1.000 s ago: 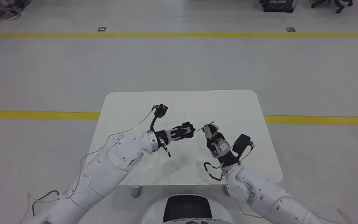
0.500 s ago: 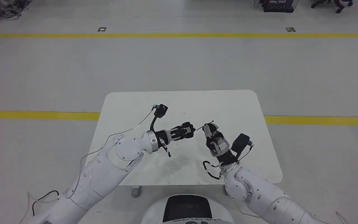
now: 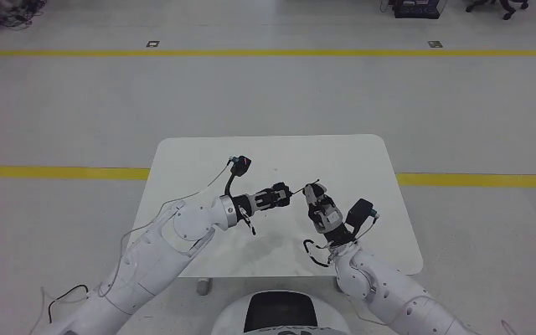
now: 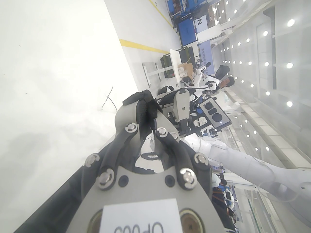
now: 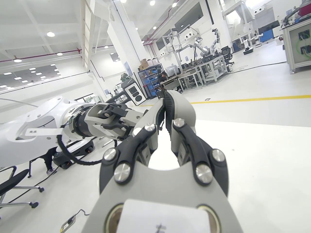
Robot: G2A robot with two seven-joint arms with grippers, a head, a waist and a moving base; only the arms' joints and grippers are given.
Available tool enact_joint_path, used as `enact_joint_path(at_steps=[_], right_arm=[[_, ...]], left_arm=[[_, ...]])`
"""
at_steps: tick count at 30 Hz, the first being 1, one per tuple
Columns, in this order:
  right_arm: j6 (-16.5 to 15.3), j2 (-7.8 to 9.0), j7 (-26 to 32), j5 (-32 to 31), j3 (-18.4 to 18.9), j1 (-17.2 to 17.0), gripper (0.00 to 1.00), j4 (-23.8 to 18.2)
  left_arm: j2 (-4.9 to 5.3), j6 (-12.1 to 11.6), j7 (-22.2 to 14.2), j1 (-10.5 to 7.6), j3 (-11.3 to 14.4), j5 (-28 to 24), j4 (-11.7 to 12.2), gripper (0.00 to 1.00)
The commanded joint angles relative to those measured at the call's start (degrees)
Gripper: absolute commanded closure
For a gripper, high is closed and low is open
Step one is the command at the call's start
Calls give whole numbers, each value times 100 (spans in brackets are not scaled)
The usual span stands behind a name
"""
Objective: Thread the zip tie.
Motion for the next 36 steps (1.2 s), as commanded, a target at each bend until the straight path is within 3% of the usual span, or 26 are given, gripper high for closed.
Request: enact_joint_path(at_steps=[1, 36], right_arm=[[-23, -23, 23, -28, 47, -24, 100, 8], [-430, -376, 283, -410, 709, -396, 100, 32]], left_arm=[[0, 0, 0, 0, 0, 0, 0, 100], [0, 0, 0, 0, 0, 0, 0, 100]])
